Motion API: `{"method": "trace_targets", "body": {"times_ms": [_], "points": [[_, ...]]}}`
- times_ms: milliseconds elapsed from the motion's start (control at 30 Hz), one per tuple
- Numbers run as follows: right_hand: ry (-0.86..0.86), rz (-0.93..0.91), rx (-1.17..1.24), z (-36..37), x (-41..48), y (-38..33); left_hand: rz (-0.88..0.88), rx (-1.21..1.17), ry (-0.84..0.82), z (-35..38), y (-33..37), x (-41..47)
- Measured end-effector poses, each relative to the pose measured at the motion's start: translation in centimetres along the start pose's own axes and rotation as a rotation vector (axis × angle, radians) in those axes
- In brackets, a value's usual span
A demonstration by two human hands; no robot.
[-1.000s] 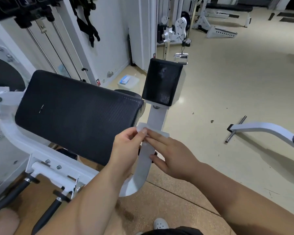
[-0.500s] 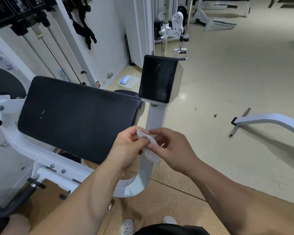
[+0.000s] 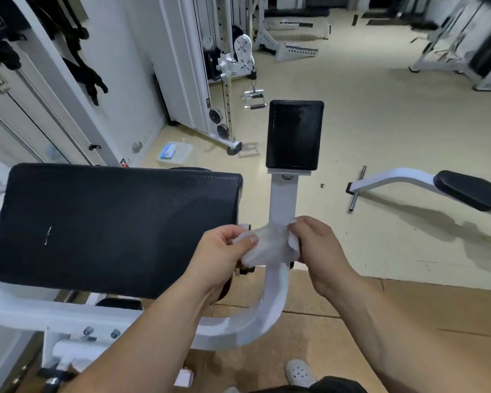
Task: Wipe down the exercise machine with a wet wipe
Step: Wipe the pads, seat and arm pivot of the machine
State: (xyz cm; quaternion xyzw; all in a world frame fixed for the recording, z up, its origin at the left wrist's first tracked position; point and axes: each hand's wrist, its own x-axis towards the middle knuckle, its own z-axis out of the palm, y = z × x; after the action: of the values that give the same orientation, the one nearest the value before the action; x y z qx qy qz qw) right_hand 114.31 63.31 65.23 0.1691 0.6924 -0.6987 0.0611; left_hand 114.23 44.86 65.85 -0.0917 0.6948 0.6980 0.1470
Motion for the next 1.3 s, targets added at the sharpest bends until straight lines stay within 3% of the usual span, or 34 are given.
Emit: {"method": "trace_targets", "body": {"times_ms": [233,367,500,667,800,867,1033,1133,1233,1300], "points": [[0.092,0.164,-0.012,0.3,-1.4,1.2,0.006,0.048,-0.03,-0.3,-1.0,0.2],[0.223,0.094,-0.173,-0.7,-0.6,1.2,0.046,0.12,-0.006,0.8,-1.0,0.9],[0.235,-0.072,-0.242,-0.4,-0.2,0.5,0.111,0.246,0.042,2.4,-0.4,1.0],[0.051,-0.311,-0.317,0.2,-1.3,2.1,0.126,0.309,0.043,3.5,1.3,0.9],[0.113,-0.449,-0.137,-1.7,-1.1,2.6,0.164,0.26,-0.124,4.4,3.9,0.8],[0.152,-0.615,-0.135,-2.8,-0.7,2.4,0.17,0.262,-0.095,4.7,4.5,1.5],[0.09,-0.996,-0.496,-3.6,1.1,4.3,0.104,0.539,0.324,5.1,2.7,4.3],[-0.096,-1.183,-0.828,-2.6,2.1,6.8,0.103,0.567,0.361,5.3,2.3,5.1],[-0.194,-1.215,-1.213,-2.3,3.4,8.6,0.093,0.452,0.368,5.0,2.4,5.1],[-0.233,-1.237,-1.344,-2.6,4.5,8.4,0.095,0.464,0.358,4.5,2.2,4.8]]}}
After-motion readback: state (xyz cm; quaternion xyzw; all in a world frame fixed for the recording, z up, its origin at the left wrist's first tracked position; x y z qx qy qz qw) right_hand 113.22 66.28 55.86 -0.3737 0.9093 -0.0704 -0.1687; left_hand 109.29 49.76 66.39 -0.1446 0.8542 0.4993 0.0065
